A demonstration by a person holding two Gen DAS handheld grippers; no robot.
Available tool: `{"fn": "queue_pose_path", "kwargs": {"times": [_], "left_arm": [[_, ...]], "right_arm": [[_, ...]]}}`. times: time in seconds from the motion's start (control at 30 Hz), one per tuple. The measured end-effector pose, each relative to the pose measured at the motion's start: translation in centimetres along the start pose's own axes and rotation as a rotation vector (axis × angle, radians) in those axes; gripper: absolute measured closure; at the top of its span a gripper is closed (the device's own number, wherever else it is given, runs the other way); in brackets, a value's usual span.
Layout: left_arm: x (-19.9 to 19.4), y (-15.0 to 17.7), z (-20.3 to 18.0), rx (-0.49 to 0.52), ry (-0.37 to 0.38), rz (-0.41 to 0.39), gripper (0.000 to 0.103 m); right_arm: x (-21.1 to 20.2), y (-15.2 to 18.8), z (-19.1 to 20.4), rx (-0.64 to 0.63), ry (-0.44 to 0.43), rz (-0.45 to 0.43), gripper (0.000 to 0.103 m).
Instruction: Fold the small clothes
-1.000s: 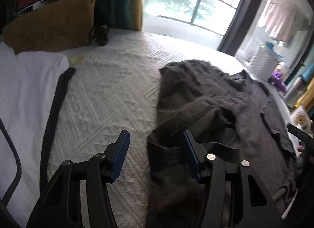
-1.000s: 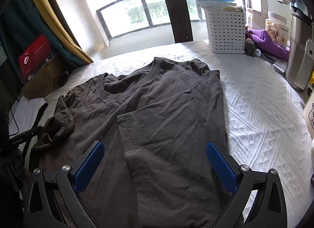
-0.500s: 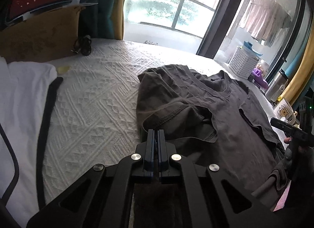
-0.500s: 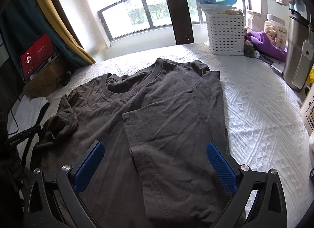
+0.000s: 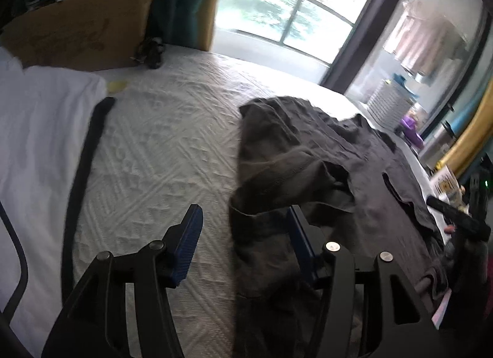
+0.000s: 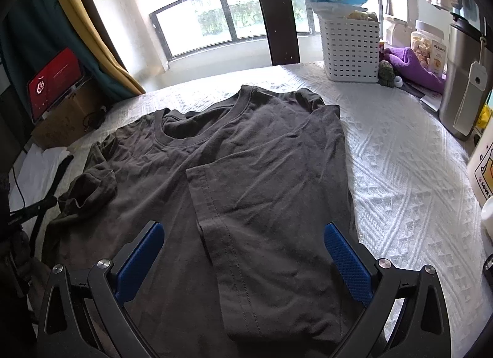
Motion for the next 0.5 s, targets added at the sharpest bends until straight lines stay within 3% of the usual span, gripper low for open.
{"fn": "queue_pose_path", "kwargs": {"times": [0.13, 0.27, 0.33, 0.5], "left_arm": [[1.3, 0.2, -0.7, 0.054, -0.015, 0.049, 0.047], [1.5, -0.1, -1.0, 0.072, -0.035, 0.026, 0.051], [1.3, -0.3, -1.1, 0.078, -0.075, 0.008, 0.093], [-1.1, -0.6, -2.3, 0.123, -0.073, -0.083, 0.101]], "right_arm": [[0.1, -0.1, 0.5, 0.001, -0.007, -0.004, 0.0], [0.5, 0.4, 0.5, 0.003, -0.003, 0.009, 0.0], [0.4, 0.5, 0.5, 0.006, -0.004, 0.008, 0.0], [0.1, 0.7, 0.4, 0.009, -0.006, 0.0, 0.0]]}}
Point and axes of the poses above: each gripper's, at about its wrist camera, not at the fingertips, and x roughly the way its jaws point, z to its left, y to its underside, the point moved 4 cm from there along x, roughly the way its jaws point, and after that the axes turned 9 degrees about z, right-handed, at the moved point
